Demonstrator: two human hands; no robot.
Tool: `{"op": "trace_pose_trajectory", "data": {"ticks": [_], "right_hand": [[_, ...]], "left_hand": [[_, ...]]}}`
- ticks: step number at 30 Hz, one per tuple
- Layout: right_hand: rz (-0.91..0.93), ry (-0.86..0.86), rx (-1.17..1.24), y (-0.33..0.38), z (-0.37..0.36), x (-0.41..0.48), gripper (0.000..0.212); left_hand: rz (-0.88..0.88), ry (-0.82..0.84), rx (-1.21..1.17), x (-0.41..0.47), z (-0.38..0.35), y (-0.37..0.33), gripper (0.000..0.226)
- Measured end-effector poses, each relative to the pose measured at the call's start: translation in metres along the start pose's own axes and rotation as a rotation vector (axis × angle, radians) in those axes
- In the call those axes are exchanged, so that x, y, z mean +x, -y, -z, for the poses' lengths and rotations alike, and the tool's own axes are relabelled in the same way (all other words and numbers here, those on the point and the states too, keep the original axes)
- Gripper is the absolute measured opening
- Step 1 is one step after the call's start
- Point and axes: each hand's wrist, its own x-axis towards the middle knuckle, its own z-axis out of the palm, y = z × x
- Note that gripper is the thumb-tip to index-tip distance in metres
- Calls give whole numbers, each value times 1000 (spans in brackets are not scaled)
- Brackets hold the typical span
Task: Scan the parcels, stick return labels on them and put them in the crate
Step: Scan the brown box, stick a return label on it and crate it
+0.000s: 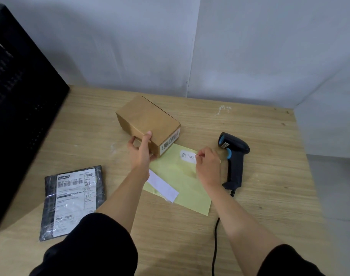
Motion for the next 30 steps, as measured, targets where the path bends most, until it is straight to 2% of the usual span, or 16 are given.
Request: {"op": "trace_pose_trajectory", "data": {"ticks": [5,9,10,12,13,14,15,16,18,19,22,26,30], "right_hand": [[3,-1,8,0,-2,3,5],[-15,3,11,2,-4,3,7],[-18,3,5,2,-5,3,7],[-23,5,5,1,-4,2,6],[-26,9,5,0,-4,2,6],[-28,14,5,0,-3,2,7],[-32,18,7,0,-3,2,10],[-42,22,14,0,-2,2,13],[-55,29,18,2,0,3,17],[-52,32,15,2,0,3,16],[-31,36,17,3,1,3,10],[10,48,1,2,3,3,10],[62,52,-24,1,5,1,8]], "left_hand": [[-65,-109,80,0,14,-11,86],[-214,-240,377,-2,19,-17,63],[-298,-293,452,-6,19,-18,57],[-670,-364,753,-16,22,-19,40],[-901,-306,921,-22,22,-18,29],[-1106,-159,1037,-26,22,-14,18],[-1229,39,1119,-31,22,-8,10],[-1259,225,1196,-34,21,-1,6],[-1117,460,1376,-36,19,12,17],[-1007,492,1456,-35,17,19,27],[-771,431,1486,-30,10,31,54],[-737,385,1615,-28,1,44,78],[-695,368,1709,-24,-5,44,84]]}}
